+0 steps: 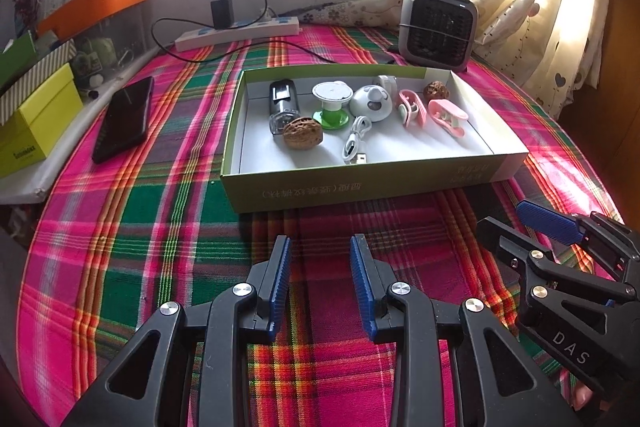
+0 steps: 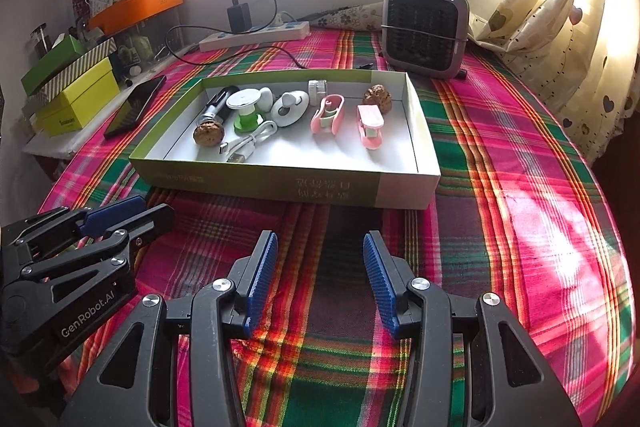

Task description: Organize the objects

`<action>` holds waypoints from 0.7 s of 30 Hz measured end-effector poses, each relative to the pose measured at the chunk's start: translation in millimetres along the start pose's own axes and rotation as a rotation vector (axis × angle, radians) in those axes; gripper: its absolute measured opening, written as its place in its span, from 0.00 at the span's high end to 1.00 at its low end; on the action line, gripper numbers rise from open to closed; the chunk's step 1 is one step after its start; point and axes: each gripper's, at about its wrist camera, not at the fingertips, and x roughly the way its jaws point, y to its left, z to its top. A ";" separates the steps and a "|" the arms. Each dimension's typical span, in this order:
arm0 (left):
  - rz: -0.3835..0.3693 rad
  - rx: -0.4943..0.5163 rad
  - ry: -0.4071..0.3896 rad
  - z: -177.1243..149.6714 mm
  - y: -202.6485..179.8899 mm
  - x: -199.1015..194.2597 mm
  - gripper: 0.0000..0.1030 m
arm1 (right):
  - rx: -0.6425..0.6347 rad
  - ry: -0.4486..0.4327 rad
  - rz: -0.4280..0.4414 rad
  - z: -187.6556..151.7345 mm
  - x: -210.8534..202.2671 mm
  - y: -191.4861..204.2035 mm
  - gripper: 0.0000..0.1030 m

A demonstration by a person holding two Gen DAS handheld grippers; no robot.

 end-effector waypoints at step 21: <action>0.049 -0.013 0.006 -9.2 -1.7 3.2 0.70 | -0.009 0.035 -0.038 -15.6 4.0 0.7 0.50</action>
